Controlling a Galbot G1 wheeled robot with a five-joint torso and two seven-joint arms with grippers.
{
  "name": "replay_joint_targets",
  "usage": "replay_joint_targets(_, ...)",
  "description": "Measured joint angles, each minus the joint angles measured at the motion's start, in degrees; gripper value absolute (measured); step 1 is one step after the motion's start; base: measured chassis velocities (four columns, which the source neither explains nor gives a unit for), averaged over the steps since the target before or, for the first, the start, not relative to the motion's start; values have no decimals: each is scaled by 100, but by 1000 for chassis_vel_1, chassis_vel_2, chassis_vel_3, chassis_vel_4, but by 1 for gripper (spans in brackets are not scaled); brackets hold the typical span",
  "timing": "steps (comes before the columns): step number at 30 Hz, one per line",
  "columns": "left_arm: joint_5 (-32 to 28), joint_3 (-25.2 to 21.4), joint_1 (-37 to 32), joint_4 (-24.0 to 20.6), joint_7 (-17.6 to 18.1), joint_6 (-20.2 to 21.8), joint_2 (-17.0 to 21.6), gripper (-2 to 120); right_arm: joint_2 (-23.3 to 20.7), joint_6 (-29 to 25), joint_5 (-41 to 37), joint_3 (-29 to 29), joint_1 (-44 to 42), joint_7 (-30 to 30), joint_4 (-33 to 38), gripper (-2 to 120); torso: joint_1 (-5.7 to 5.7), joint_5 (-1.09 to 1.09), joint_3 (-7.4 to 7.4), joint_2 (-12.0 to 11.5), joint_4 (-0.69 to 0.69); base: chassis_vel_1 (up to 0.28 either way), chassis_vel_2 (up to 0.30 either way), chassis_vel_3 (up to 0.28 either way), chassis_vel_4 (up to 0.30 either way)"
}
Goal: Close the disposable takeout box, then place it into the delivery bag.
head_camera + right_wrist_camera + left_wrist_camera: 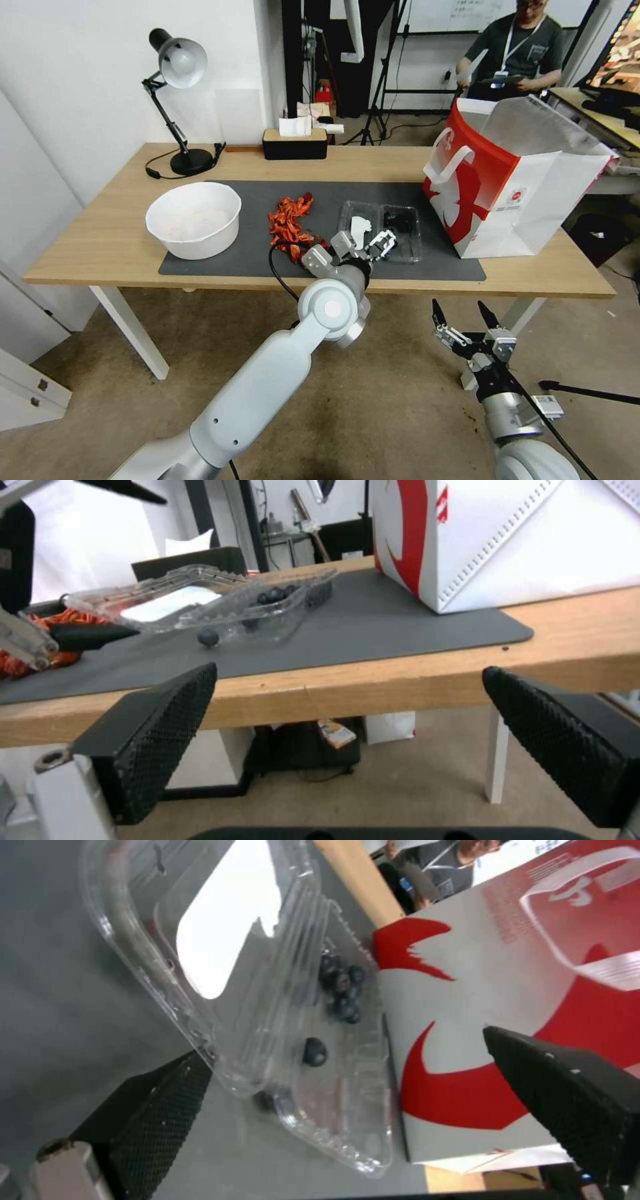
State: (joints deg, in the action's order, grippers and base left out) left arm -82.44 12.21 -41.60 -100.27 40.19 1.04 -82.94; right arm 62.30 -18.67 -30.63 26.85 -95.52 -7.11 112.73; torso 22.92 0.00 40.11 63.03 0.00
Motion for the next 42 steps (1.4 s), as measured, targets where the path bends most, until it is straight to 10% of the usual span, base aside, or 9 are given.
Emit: replay_joint_targets(42,281,25,-80,-65,-1255,-275,238,100,13,7,14,-20,-35,6,-15,100,0,0,0,-1,0,0,0,0,0)
